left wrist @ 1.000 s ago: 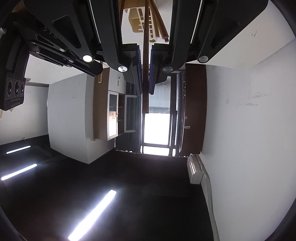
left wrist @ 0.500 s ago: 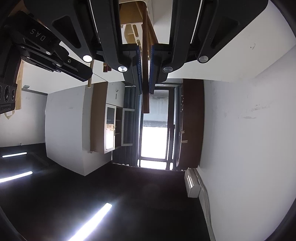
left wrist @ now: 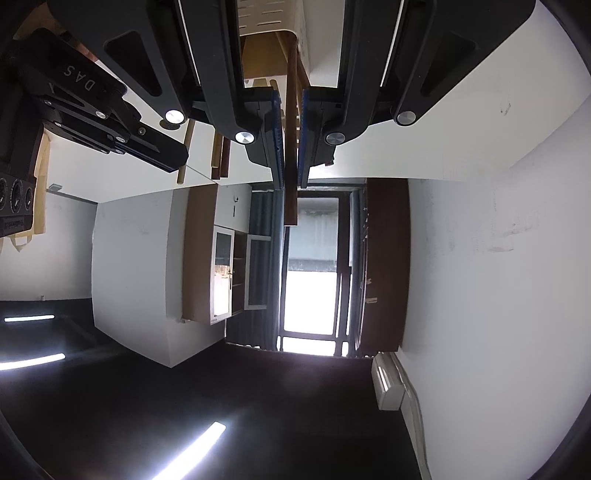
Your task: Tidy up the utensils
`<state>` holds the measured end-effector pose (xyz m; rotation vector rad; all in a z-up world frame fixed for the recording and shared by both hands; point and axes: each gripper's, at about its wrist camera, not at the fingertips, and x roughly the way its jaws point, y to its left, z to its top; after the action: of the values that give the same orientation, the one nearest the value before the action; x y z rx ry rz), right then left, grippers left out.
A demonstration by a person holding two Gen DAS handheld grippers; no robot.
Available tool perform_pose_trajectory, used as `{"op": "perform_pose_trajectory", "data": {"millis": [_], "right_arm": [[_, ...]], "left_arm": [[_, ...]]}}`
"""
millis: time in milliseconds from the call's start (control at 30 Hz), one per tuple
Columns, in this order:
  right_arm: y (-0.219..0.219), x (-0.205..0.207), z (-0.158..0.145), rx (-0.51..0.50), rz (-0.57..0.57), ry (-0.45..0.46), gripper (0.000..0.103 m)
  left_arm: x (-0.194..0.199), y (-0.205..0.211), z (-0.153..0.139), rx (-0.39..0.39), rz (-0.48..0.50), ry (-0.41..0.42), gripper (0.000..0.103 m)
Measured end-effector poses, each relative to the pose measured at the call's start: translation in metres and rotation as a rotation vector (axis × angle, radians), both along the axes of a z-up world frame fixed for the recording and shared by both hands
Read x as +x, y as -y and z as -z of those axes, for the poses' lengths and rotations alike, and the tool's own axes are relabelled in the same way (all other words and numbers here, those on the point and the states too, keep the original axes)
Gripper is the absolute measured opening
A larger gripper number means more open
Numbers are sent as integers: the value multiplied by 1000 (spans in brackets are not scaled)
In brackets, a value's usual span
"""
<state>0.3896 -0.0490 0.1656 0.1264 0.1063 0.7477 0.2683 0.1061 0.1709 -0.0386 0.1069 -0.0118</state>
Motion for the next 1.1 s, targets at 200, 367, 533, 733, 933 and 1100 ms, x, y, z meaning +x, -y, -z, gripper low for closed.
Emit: {"op": "perform_pose_trajectory", "data": {"millis": [200,367,533,733,933,1100], "right_arm": [[5,-2,-1,-5,12,-14,6],[11,-6,-2,3,23,-27,6],[11,-11,0,-9,30,-34,6],[7,-20,2,-39,36,-29,20],[8,-24,7,-69,41,-43,20],[11,-30,11,-94,42,-49,26]], "left_arm": [[-6,-4,0,-13,1,-17,12],[-16,-7,1,-13,-15,-21,17],[-26,-7,2,-7,-25,-25,21],[-36,-7,4,-9,-28,-57,29],[-43,-6,10,2,-39,-97,34],[-54,-7,13,12,-44,-117,40]]}}
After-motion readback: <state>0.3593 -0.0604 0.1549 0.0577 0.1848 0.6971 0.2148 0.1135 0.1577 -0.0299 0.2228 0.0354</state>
